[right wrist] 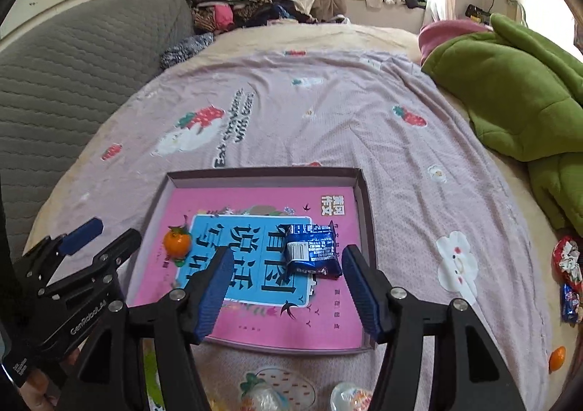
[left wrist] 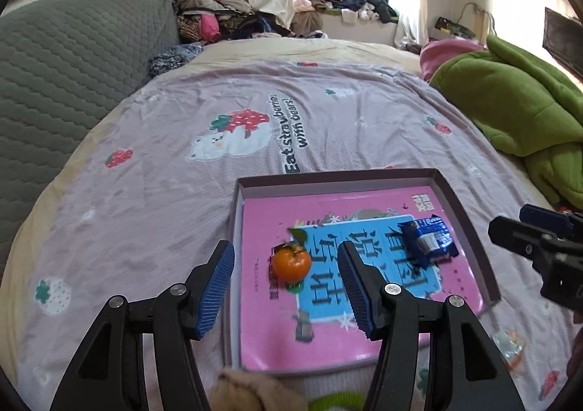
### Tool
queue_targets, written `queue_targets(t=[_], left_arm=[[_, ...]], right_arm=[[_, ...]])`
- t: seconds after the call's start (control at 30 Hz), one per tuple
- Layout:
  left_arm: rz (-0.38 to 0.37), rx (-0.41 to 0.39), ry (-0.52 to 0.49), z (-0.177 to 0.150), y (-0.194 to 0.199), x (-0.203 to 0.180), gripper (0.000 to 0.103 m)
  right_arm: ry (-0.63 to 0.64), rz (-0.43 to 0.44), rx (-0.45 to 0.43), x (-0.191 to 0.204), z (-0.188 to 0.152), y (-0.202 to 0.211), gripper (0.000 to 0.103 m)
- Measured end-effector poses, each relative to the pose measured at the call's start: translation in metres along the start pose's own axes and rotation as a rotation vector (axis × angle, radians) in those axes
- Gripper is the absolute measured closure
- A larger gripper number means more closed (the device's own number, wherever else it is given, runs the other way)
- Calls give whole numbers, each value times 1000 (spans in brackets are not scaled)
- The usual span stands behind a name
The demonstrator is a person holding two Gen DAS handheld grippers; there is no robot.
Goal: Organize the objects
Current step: 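Raise both grippers and pull them back from the tray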
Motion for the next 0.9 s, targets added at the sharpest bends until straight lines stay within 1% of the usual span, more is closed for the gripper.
queue_targets(t=[0.27,0.4,0.5,0.73,0.8,0.9], left_arm=[[29,-3,9,-1,48,16,42],[29,-9,16,4,72,19,39],[36,-21,0,10,89,18,39],[34,-39,-22,18,125,9,39],[27,-46,-26,20,135,6,39],[13,-40,-24,18,149,3,39]], right_arm=[[23,10,-68,13,7,44,41],[35,5,-70,16,4,63,41],[44,-5,-75,15,4,79,41],[49,4,-87,14,2,112,41],[47,8,-77,14,1,120,41],[53,7,-89,15,0,134,41]])
Point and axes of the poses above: each gripper's, at about its wrist camera, not at the fingertips, and y roughly against the way its jaws point, x to its left, z to its top, the point moved 5 cm from there along -y, roughly the way its jaws point, and after that the axes turned 15 degrees about -x, right-handed, at the moved point
